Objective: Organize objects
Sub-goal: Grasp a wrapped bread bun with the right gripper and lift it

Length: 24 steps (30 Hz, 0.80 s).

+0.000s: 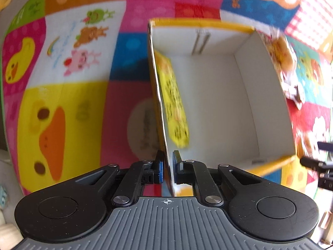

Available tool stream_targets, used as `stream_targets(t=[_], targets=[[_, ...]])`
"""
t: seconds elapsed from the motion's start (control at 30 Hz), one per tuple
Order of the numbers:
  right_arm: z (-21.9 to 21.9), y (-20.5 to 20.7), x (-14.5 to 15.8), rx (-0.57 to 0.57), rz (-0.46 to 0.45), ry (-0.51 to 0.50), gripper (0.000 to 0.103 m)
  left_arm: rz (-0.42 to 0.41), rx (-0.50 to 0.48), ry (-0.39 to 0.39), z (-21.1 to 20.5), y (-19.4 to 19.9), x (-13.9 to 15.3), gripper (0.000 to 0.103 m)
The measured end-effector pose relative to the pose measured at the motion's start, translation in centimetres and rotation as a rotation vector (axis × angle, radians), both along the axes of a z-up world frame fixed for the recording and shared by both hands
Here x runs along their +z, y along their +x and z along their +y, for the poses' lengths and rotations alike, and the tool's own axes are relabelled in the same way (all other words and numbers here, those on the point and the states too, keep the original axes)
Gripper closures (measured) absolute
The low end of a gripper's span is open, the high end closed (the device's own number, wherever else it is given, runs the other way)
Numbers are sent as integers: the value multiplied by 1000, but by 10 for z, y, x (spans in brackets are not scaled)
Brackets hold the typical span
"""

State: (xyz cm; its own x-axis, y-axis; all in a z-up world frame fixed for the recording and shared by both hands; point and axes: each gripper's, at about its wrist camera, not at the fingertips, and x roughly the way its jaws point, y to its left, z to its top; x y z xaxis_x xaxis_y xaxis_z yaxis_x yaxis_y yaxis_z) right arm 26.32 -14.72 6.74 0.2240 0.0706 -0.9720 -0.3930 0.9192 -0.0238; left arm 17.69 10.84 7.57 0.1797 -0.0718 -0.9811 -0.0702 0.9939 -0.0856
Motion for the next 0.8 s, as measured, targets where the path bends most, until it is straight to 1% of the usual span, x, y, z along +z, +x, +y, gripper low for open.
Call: stream_targets(t=[0.1,0.13,0.2,0.27,0.4,0.47,0.57,0.6,0.7,0.8], targets=[[4,-6,3,2,-19,-12,46,48,-7,0,-4,-13,-11,92],[3,-8,4,-2,-22,-12,46,33,-25,2,-4,-14,-11,92],[3,-12,6,-10,-32,-13,46,-12,-52,33,-3,-12,-7,95],[1,-18,10,-16,-47,-18,46,-37,-52,56,4,-5,-2,97],[-2,-27,14,-9,-74,-36,45,-78,-17,34,21,15,10,98],[-2,-31,14,5,-84,-49,40,-77,-7,21,24,19,12,97],[0,-34,12,61,-98,-79,34,-63,-13,30,18,16,9,97],[-1,-33,11,70,-98,-79,29,-56,-18,37,17,14,6,97],[-3,-24,10,78,-96,-60,28,-35,-17,38,16,5,1,96],[3,-13,2,142,-86,-64,21,-13,-14,32,16,0,-6,96]])
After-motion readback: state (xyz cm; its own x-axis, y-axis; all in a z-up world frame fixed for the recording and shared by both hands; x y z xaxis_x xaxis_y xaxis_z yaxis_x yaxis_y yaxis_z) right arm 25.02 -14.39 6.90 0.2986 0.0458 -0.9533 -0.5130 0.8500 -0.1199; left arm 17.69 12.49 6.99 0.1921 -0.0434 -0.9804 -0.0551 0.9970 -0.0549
